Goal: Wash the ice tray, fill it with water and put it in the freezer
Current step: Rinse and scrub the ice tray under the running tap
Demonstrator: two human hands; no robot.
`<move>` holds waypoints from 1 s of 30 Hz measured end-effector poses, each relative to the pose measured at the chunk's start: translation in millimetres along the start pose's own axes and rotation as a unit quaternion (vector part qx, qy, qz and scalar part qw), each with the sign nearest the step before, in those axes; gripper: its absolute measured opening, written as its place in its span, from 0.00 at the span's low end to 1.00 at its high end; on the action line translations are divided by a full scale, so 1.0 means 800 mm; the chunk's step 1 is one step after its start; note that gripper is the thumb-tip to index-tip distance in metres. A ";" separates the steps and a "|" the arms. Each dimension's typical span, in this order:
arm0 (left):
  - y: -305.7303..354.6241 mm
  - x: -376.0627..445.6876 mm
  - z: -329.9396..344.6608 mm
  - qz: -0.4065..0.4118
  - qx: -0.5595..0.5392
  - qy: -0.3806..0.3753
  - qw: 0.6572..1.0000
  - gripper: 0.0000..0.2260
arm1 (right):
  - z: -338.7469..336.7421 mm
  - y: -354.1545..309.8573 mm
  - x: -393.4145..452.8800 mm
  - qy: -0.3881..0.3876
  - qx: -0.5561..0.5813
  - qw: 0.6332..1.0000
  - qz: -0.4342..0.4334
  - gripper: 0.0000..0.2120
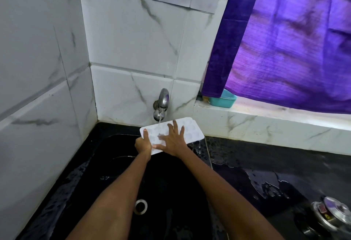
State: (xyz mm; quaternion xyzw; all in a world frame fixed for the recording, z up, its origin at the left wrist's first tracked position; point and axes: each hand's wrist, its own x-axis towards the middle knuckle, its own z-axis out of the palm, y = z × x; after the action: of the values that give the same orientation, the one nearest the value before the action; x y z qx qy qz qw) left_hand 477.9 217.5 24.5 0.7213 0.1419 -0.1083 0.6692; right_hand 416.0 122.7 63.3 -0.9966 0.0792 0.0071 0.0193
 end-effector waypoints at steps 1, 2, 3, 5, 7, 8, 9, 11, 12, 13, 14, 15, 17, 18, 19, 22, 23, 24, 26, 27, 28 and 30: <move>0.000 0.001 -0.002 -0.004 0.000 0.001 1.000 0.27 | -0.002 0.005 -0.001 -0.011 0.031 0.999 0.007 0.27; -0.001 0.002 -0.002 -0.004 -0.003 -0.001 1.000 0.27 | -0.004 0.009 -0.003 -0.013 0.047 0.999 0.017 0.26; 0.000 0.001 -0.001 -0.002 -0.010 -0.006 1.000 0.27 | -0.006 0.010 -0.003 -0.005 0.038 0.999 0.022 0.27; 0.002 -0.002 0.003 0.006 -0.030 -0.018 0.999 0.27 | -0.004 0.003 -0.005 0.011 -0.003 1.000 0.016 0.29; 0.008 -0.003 0.006 0.004 -0.046 -0.019 0.999 0.26 | 0.000 -0.006 -0.010 0.027 0.000 0.999 0.020 0.31; 0.011 -0.002 0.005 -0.001 -0.051 -0.014 0.999 0.26 | 0.000 -0.008 -0.011 0.041 0.003 0.999 0.025 0.31; 0.012 0.000 0.004 -0.007 -0.056 -0.007 0.998 0.26 | -0.001 -0.009 -0.012 0.054 -0.002 0.998 0.026 0.30; 0.012 0.004 0.002 -0.016 -0.056 0.001 0.998 0.26 | -0.005 -0.009 -0.011 0.060 -0.012 0.998 0.012 0.25; 0.011 0.003 0.003 -0.017 -0.053 -0.003 0.998 0.26 | -0.006 -0.009 -0.011 0.053 -0.009 0.999 0.002 0.22; 0.009 0.003 0.005 -0.014 -0.050 -0.011 0.999 0.26 | -0.006 -0.010 -0.010 0.043 -0.002 0.999 -0.004 0.20; 0.008 0.001 0.008 -0.010 -0.049 -0.021 0.999 0.26 | -0.006 -0.011 -0.009 0.032 0.007 0.999 -0.004 0.19; 0.008 -0.001 0.011 -0.005 -0.050 -0.031 0.998 0.26 | -0.005 -0.012 -0.009 0.019 0.012 1.000 -0.001 0.18; 0.009 -0.005 0.014 0.004 -0.056 -0.046 0.997 0.26 | -0.003 -0.014 -0.009 -0.001 0.000 1.000 -0.002 0.19; 0.009 -0.007 0.014 0.005 -0.057 -0.048 0.997 0.26 | -0.004 -0.013 -0.009 -0.006 -0.006 1.000 -0.008 0.18; 0.007 -0.008 0.015 0.005 -0.057 -0.046 0.997 0.25 | -0.007 -0.012 -0.009 -0.010 -0.011 1.000 -0.014 0.18; 0.000 -0.012 0.017 0.007 -0.059 -0.046 0.997 0.26 | -0.012 -0.014 -0.008 -0.013 -0.044 0.999 -0.017 0.18; 0.000 -0.012 0.017 0.011 -0.060 -0.051 0.997 0.26 | -0.010 -0.016 -0.009 -0.009 -0.060 0.998 -0.018 0.19; 0.001 -0.011 0.016 0.015 -0.059 -0.052 0.997 0.26 | -0.007 -0.017 -0.012 -0.008 -0.066 0.998 -0.023 0.20; 0.001 -0.007 0.010 0.025 -0.045 -0.034 0.998 0.27 | -0.003 -0.014 -0.016 -0.033 -0.033 0.998 -0.036 0.22; -0.002 -0.006 0.006 0.032 -0.038 -0.023 0.998 0.27 | -0.005 -0.011 -0.017 -0.056 -0.002 0.997 -0.044 0.22; -0.004 -0.007 0.002 0.042 -0.032 -0.018 0.998 0.26 | -0.008 -0.007 -0.018 -0.070 0.030 0.996 -0.051 0.23; -0.007 -0.010 -0.003 0.071 -0.020 -0.021 0.997 0.25 | -0.011 -0.006 -0.020 -0.024 0.097 0.992 -0.071 0.19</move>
State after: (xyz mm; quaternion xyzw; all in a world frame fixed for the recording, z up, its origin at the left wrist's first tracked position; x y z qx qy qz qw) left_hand 468.3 220.2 22.1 0.7138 0.0781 -0.0728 0.6922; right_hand 401.2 129.2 72.2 -0.9927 0.0081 0.0219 0.1186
